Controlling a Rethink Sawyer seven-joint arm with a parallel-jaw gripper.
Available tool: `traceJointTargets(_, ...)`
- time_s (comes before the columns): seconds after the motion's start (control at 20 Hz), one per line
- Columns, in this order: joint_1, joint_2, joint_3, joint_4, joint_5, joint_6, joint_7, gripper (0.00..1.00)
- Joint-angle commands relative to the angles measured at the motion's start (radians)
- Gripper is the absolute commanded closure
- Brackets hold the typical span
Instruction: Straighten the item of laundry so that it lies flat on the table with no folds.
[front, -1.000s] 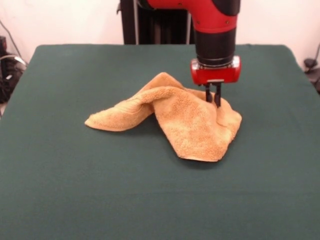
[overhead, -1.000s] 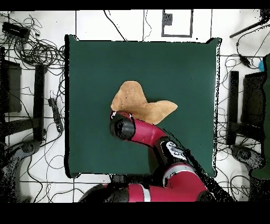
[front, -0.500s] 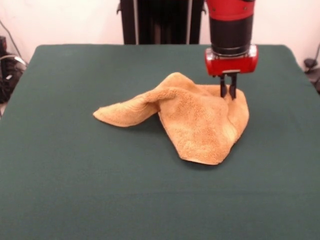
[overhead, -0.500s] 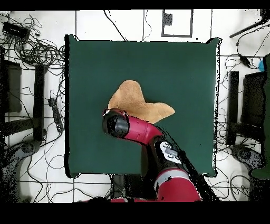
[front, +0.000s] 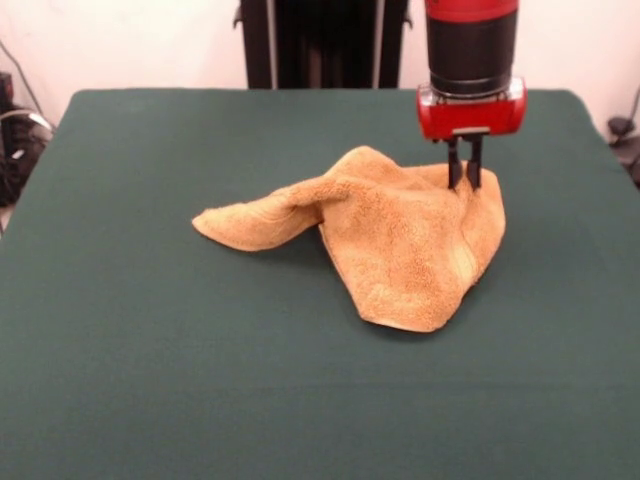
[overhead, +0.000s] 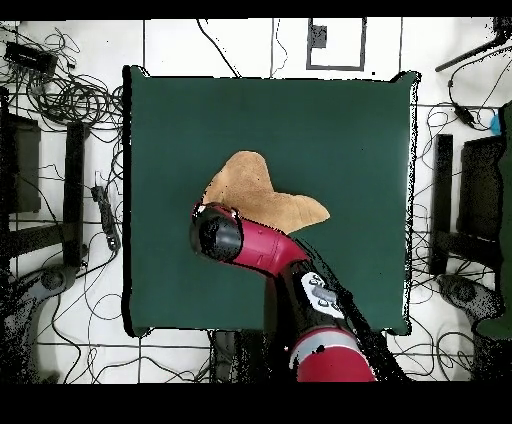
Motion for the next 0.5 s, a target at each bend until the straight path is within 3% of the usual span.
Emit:
traceJointTargets(0.05, 0.004, 0.033, 0.112, 0.073, 0.077, 0.02, 0.269, 1.0)
traceJointTargets(0.5, -0.021, 0.037, 0.193, 0.106, 0.069, -0.072, 0.277, 1.0)
